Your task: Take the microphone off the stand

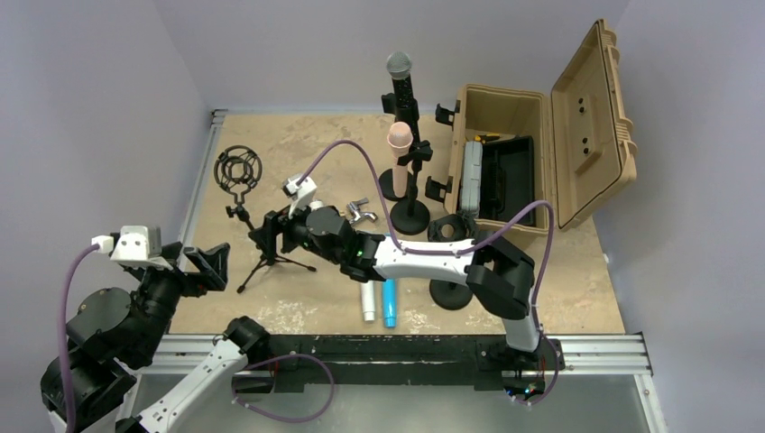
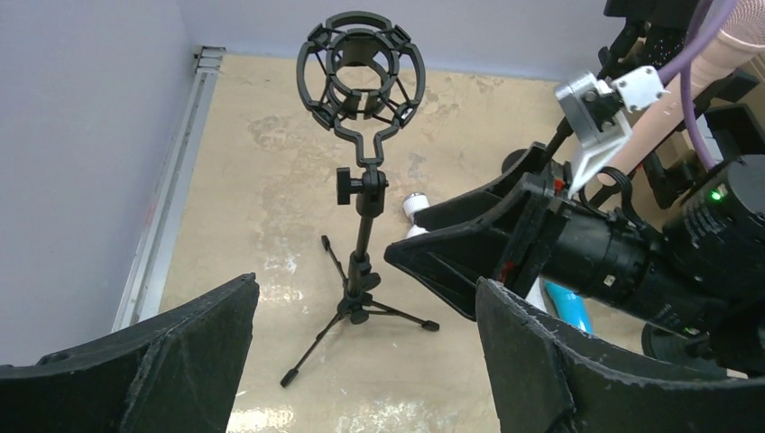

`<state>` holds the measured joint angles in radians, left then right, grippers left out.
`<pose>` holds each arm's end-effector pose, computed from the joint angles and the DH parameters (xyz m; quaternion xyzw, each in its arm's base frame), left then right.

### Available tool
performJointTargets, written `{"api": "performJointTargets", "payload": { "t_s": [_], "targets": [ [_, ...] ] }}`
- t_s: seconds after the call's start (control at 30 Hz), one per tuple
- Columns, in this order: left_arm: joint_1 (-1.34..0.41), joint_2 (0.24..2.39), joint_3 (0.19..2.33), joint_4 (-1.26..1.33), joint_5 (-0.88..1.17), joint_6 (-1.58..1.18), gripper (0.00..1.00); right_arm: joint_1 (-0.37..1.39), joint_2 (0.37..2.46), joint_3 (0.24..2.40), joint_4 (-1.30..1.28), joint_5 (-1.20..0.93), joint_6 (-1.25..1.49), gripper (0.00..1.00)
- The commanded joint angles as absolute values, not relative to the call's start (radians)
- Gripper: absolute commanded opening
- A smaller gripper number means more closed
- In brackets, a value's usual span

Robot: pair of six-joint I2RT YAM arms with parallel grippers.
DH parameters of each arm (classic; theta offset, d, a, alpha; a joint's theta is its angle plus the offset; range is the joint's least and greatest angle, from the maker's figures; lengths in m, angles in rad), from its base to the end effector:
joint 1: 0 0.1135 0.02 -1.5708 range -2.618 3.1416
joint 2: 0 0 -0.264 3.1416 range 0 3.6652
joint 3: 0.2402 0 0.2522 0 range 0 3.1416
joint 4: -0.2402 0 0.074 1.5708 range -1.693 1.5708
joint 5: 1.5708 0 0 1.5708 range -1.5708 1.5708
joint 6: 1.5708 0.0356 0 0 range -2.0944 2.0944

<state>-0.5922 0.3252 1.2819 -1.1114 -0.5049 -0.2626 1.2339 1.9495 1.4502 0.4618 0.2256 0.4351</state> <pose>-0.0187 0.0333 0.4164 -0.0396 0.7522 -0.0884 0.6517 0.1629 0.4410 0.2901 -0.2064 0.6897 0.4563 0.5230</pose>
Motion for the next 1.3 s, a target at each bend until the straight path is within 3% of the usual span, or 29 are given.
{"api": "performJointTargets", "payload": {
  "t_s": [0.0, 0.4, 1.0, 1.13, 1.27],
  "targets": [
    [-0.595, 0.358, 1.272, -1.058, -0.462, -0.284, 0.87, 1.205, 1.981, 1.459, 0.475, 0.073, 0.667, 0.64],
    [-0.595, 0.341, 1.272, -1.059, -0.454, -0.301, 0.88, 1.167, 2.074, 1.492, 0.474, 0.002, 0.860, 0.58],
    [-0.595, 0.344, 1.273, -1.052, -0.451, -0.296, 0.88, 1.167, 2.135, 1.555, 0.465, 0.006, 0.853, 0.43],
    [-0.595, 0.346, 1.273, -1.050, -0.450, -0.296, 0.87, 1.167, 2.143, 1.559, 0.464, 0.011, 0.843, 0.32],
    [-0.594, 0.348, 1.273, -1.049, -0.448, -0.295, 0.88, 1.174, 2.149, 1.586, 0.418, 0.051, 0.788, 0.03]
  ]
}}
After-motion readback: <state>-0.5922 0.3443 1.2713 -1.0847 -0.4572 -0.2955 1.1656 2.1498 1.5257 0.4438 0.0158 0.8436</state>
